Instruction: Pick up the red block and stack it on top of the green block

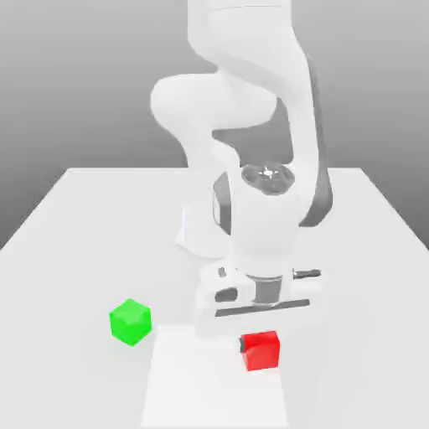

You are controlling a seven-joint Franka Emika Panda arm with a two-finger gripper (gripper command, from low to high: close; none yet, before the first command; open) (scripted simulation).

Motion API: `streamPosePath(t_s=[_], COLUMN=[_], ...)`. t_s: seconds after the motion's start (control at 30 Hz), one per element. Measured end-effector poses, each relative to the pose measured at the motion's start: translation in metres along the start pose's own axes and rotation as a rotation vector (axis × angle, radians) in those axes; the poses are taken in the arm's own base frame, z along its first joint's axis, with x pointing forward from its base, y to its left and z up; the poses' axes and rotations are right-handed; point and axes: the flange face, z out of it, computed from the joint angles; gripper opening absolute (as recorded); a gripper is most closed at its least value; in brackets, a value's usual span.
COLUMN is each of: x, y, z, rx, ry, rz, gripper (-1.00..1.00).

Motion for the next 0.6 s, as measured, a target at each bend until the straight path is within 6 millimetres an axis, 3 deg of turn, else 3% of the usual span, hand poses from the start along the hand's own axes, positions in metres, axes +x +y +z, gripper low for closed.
streamPosePath(t_s=[0.2,0.3,0.4,0.6], x=[0.000,0.006,0.031,0.051], y=[0.000,0.014,0.056,0.119], z=[-0.047,-0.060,-0.068,-0.080], rx=[0.000,0.000,0.001,0.003], ry=[0.000,-0.005,-0.008,-0.011], rz=[0.000,0.021,0.114,0.221], gripper=[-1.00,-1.00,-1.00,-1.00])
